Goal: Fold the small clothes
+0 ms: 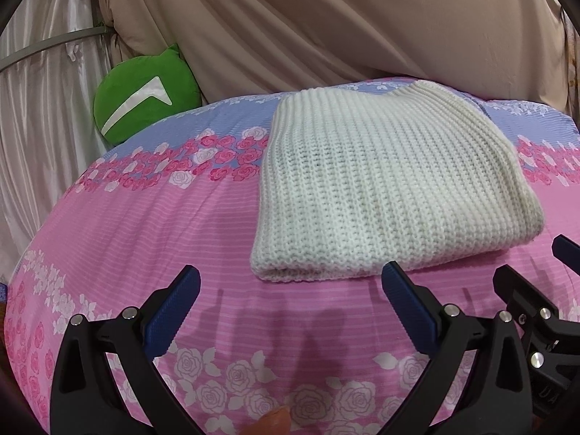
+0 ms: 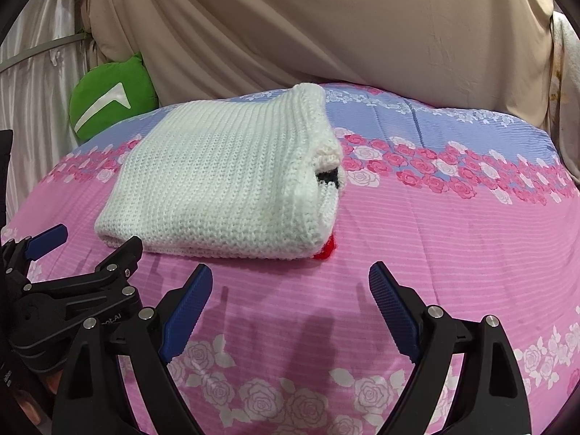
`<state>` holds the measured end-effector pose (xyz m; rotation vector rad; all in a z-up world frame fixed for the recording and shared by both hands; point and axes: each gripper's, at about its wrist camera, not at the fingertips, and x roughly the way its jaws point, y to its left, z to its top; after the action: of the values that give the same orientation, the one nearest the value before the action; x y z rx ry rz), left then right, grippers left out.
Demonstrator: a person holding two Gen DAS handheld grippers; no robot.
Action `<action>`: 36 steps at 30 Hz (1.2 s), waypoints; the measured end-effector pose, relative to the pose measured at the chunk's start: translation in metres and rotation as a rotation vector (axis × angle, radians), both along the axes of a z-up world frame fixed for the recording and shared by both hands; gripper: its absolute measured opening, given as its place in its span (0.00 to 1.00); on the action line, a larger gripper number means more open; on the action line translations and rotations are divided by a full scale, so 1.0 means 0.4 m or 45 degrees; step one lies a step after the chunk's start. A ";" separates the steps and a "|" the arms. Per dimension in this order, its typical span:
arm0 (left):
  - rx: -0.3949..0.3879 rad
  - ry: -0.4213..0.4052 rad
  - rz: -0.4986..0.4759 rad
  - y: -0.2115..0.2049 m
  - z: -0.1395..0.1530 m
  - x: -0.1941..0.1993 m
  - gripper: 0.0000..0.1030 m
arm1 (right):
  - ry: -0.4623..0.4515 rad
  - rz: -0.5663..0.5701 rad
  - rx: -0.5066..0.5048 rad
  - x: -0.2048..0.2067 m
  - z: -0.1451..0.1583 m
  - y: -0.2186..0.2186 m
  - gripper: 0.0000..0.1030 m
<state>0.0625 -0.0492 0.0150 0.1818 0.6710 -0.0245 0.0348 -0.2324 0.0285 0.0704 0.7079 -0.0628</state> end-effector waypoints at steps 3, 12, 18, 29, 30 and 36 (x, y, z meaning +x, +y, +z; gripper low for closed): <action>0.000 -0.002 0.001 0.001 -0.001 -0.001 0.95 | 0.000 -0.002 0.001 0.000 0.000 0.000 0.84; 0.000 0.005 0.007 0.000 -0.003 0.000 0.95 | -0.001 -0.002 0.002 0.001 0.000 -0.002 0.84; -0.001 0.007 0.006 0.001 -0.004 0.000 0.95 | -0.003 -0.009 0.004 -0.001 0.000 0.001 0.84; 0.000 0.008 0.007 -0.002 -0.006 0.000 0.95 | -0.004 -0.019 0.002 -0.001 0.001 -0.002 0.84; -0.001 0.009 0.006 -0.001 -0.007 -0.001 0.95 | -0.004 -0.021 0.002 -0.001 0.001 -0.003 0.84; 0.001 0.010 0.008 0.000 -0.009 0.001 0.95 | -0.003 -0.032 0.001 -0.002 0.001 0.000 0.84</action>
<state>0.0628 -0.0492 0.0113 0.1808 0.6794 -0.0191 0.0342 -0.2324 0.0288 0.0802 0.7045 -0.0864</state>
